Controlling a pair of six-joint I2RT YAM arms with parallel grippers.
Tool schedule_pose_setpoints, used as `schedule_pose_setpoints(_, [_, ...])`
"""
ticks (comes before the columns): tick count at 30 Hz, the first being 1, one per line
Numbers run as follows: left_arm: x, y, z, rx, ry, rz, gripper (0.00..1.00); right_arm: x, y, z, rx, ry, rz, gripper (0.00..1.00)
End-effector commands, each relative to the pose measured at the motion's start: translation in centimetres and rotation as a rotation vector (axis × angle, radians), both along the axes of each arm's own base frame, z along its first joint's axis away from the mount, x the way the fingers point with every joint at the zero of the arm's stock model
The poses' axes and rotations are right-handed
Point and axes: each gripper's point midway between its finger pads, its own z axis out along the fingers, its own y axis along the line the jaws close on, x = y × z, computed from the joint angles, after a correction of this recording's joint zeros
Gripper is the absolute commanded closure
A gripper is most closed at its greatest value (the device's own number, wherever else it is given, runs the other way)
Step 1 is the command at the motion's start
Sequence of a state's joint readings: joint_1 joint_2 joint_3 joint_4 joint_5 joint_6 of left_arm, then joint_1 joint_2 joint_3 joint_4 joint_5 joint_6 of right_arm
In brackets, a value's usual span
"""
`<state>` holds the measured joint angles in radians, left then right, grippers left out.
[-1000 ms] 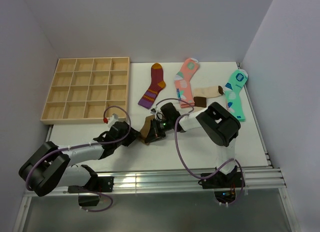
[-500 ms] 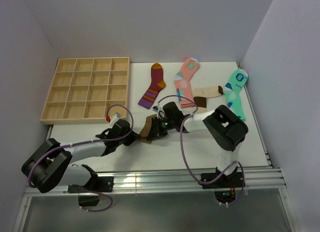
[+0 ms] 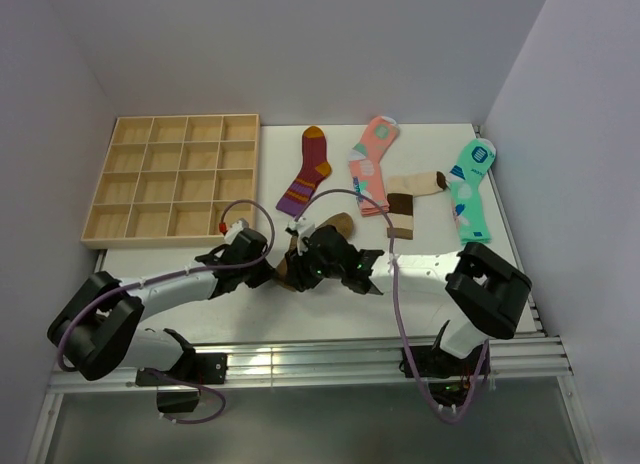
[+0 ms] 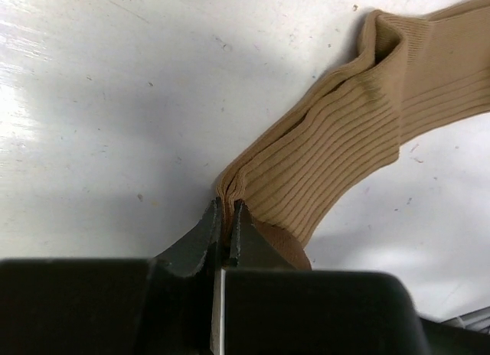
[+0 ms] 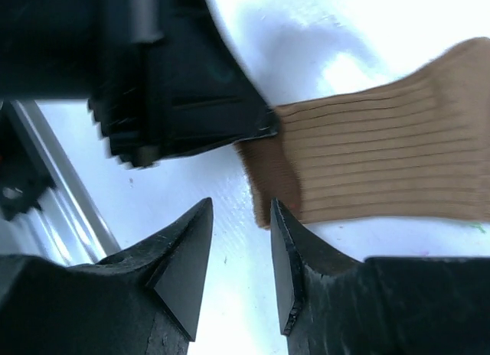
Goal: Roll the socks
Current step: Roll the sock at the center of the board.
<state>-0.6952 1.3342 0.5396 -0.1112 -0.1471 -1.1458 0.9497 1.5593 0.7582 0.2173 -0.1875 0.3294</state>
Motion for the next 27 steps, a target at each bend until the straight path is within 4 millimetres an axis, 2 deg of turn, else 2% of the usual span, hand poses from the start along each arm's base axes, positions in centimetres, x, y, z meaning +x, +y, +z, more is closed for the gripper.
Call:
schedule_pose_setpoints(1, [0.2, -0.2, 0.3, 0.034, 0.008, -0.031, 1.00, 1.1, -0.6, -0.4, -0.080, -0.158, -0.030, 0.56])
schedule_pose_setpoints(9, [0.4, -0.3, 0.5, 0.032, 0.004, -0.036, 1.00, 0.4, 0.7, -1.6, -0.150, -0.198, 0.014, 0.55])
schedule_pose_setpoints(13, [0.4, -0.4, 0.5, 0.030, 0.002, -0.042, 1.00, 0.2, 0.7, -3.0, -0.204, -0.196, 0.023, 0.55])
schedule_pose_setpoints(17, [0.4, -0.5, 0.4, 0.030, 0.007, -0.042, 1.00, -0.2, 0.9, -3.2, -0.221, -0.211, 0.033, 0.55])
schedule_pose_setpoints(24, [0.3, -0.5, 0.3, 0.030, 0.007, -0.048, 1.00, -0.1, 1.1, -1.4, -0.202, -0.250, 0.012, 0.55])
schedule_pose_setpoints(27, [0.3, -0.5, 0.3, 0.027, 0.005, -0.049, 1.00, 0.2, 1.2, -0.8, -0.198, -0.265, 0.002, 0.51])
